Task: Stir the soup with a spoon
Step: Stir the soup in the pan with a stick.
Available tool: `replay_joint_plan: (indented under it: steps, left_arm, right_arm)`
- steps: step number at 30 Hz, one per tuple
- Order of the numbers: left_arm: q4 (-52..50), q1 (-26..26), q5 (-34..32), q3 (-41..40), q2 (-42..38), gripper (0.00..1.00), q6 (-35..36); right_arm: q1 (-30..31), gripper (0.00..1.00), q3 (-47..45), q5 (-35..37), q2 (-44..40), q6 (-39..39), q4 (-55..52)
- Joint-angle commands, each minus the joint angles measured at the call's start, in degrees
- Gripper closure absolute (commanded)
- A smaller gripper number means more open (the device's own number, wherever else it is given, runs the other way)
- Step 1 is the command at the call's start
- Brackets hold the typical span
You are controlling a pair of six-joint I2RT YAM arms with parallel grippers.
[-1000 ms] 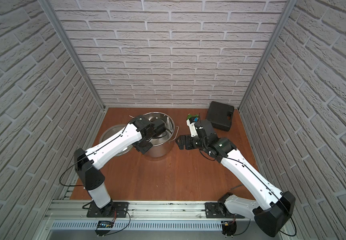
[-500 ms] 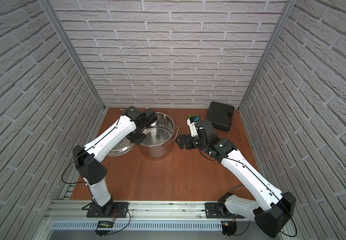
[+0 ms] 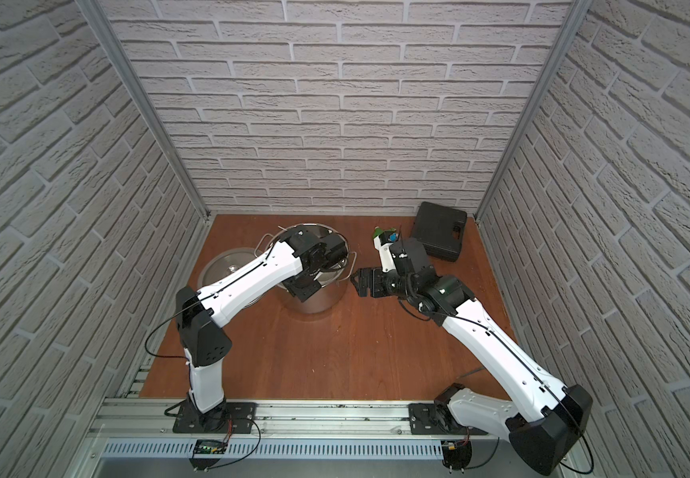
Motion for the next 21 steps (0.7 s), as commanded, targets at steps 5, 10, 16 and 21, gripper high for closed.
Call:
replay_joint_plan:
  steps: [5,10,16,21]
  left_arm:
    - [-4.36,0.65,-1.96,-8.75,-8.80,1.00,-4.12]
    - [-3.66,4.41,-2.96,-12.38,-12.35,1.00,-4.48]
    - [-2.00,9.55,-4.05,-8.55,-11.33,1.00,-2.13]
    - [-1.20,9.97,-3.91,-0.51,-5.54,1.00,0.01]
  right_arm:
    - [0.94,0.04,-0.92,-0.44,-0.20,0.76,2.59]
    - [1.35,0.04,-1.19,-1.05,0.55,0.94,3.69]
    - [1.71,0.04,-1.11,-1.52,1.04,0.81,4.06]
    - [1.90,0.04,-0.84,-1.22,0.71,0.38,3.54]
